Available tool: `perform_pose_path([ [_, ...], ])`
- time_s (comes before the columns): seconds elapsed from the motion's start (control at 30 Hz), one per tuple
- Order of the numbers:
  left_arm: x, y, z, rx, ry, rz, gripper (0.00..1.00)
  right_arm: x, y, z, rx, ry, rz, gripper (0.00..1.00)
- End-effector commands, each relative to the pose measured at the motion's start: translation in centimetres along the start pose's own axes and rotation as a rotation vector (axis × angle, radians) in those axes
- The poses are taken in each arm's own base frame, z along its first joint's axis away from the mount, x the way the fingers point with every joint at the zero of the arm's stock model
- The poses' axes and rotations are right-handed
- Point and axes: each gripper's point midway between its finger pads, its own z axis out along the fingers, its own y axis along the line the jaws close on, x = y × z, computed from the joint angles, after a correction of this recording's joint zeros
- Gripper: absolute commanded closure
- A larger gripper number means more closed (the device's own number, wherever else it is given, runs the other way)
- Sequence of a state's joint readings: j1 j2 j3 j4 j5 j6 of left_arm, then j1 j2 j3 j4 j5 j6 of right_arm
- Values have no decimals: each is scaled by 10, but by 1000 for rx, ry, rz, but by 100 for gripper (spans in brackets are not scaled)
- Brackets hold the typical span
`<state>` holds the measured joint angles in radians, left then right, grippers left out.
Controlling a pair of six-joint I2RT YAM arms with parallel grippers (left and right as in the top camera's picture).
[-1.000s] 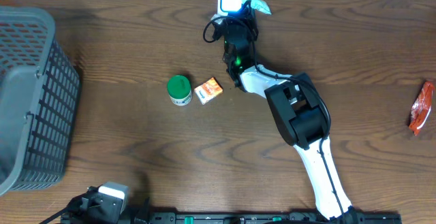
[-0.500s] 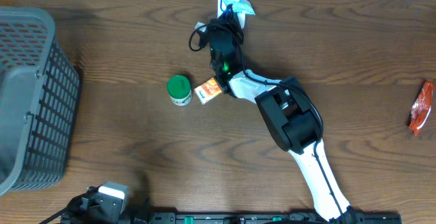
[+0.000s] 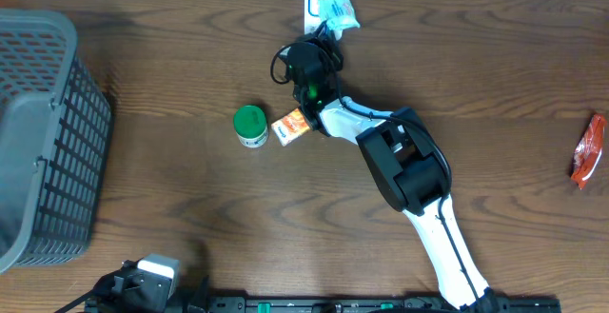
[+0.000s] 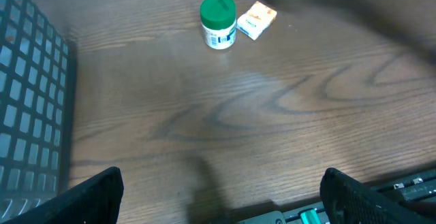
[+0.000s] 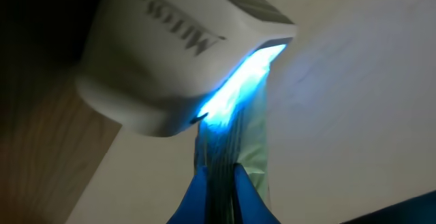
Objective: Scan the item barcode
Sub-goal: 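Hold the wipes pack barcode in front of the white scanner, then carry the wipes pack to the right edge of the table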
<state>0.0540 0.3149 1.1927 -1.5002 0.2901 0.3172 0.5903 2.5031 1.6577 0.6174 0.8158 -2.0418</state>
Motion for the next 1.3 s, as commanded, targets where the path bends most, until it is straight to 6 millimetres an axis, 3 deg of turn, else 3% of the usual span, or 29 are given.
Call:
perform_pose_path([
  [0.0,-1,-3,-2,14,-12,1,7,12,0,2,-24,47,-22,99],
  [0.13,-1,-3,-2,14,-12,1,7,28,-9,2,-22,79,4,99],
  [0.27,-1,-3,-2,14,-12,1,7,78,-39,0,-4,169,137,99],
  [0.4,-1,-3,-2,14,-12,1,7,155,-59,-7,-52,296,220,99],
  [0.53,-1,-3,-2,14,-12,1,7,245,-53,-24,-161,482,303,99],
  [0.6,-1,-3,-2,14,-12,1,7,291,-36,-32,-233,583,335,99],
  [0.77,-1,-3,-2,14,-12,1,7,372,17,-48,-343,733,503,99],
  [0.87,-1,-3,-2,14,-12,1,7,406,66,-57,-435,803,614,99],
  [0.9,-1,-3,-2,14,-12,1,7,416,94,-61,-490,826,690,99],
  [1.0,-1,-3,-2,14,-12,1,7,422,147,-68,-629,833,845,99],
  [1.13,-1,-3,-2,14,-12,1,7,430,205,-77,-753,881,1070,99],
  [1.27,-1,-3,-2,14,-12,1,8,444,256,-88,-824,954,1178,99],
])
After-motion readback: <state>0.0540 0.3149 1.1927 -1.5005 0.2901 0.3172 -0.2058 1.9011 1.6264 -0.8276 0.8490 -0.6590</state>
